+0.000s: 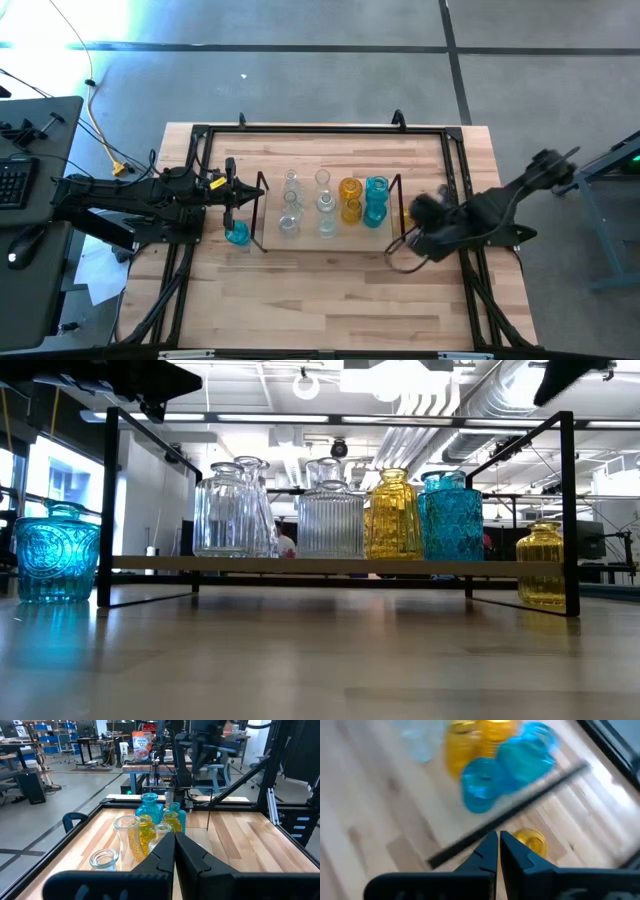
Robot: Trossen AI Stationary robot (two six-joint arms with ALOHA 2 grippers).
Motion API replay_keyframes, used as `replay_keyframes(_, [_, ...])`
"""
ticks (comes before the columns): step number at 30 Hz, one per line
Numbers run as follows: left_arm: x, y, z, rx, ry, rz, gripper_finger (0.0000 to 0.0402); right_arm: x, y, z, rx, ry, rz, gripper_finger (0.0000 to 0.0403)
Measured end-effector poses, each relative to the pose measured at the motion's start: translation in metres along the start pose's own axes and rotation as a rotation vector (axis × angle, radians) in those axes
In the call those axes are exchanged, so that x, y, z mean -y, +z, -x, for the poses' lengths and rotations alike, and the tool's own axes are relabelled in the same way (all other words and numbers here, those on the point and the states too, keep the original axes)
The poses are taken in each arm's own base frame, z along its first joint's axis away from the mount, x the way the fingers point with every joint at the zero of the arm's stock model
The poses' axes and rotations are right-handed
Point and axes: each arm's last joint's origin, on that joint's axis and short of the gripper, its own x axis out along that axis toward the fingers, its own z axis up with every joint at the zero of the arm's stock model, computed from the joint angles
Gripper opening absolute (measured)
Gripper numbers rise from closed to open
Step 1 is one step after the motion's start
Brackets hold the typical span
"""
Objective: Sort vases onto shelf
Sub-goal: Put the yellow vase on the shelf aligned with the other yellow vases
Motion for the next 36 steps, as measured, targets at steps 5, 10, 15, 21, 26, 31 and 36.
replay_keyframes(5, [0.0,0.0,0.0,0.001,0.0,0.0,0.0,0.032,-0.033,-0.019,0.019,-0.057,-0.227,0.0007])
replay_keyframes(10, [0.0,0.0,0.0,0.001,0.0,-0.001,0.0,0.051,-0.049,-0.044,0.001,-0.135,-0.38,0.0054])
replay_keyframes(15, [0.0,0.0,0.0,0.002,0.001,-0.003,0.0,0.057,-0.05,-0.063,-0.016,-0.175,-0.49,0.0134])
replay_keyframes(21, [0.0,0.0,0.0,0.002,0.001,-0.003,0.0,0.063,-0.05,-0.085,-0.075,-0.19,-0.586,0.0206])
replay_keyframes(26, [0.0,0.0,0.0,0.002,0.001,-0.003,0.0,0.068,-0.054,-0.101,-0.107,-0.204,-0.622,0.0222])
replay_keyframes(31, [0.0,0.0,0.0,0.002,0.001,-0.003,0.0,0.068,-0.051,-0.107,-0.107,-0.165,-0.613,0.0222])
replay_keyframes(36, [0.0,0.0,0.0,0.002,0.001,-0.003,0.0,0.067,-0.05,-0.107,-0.121,-0.14,-0.615,0.0222])
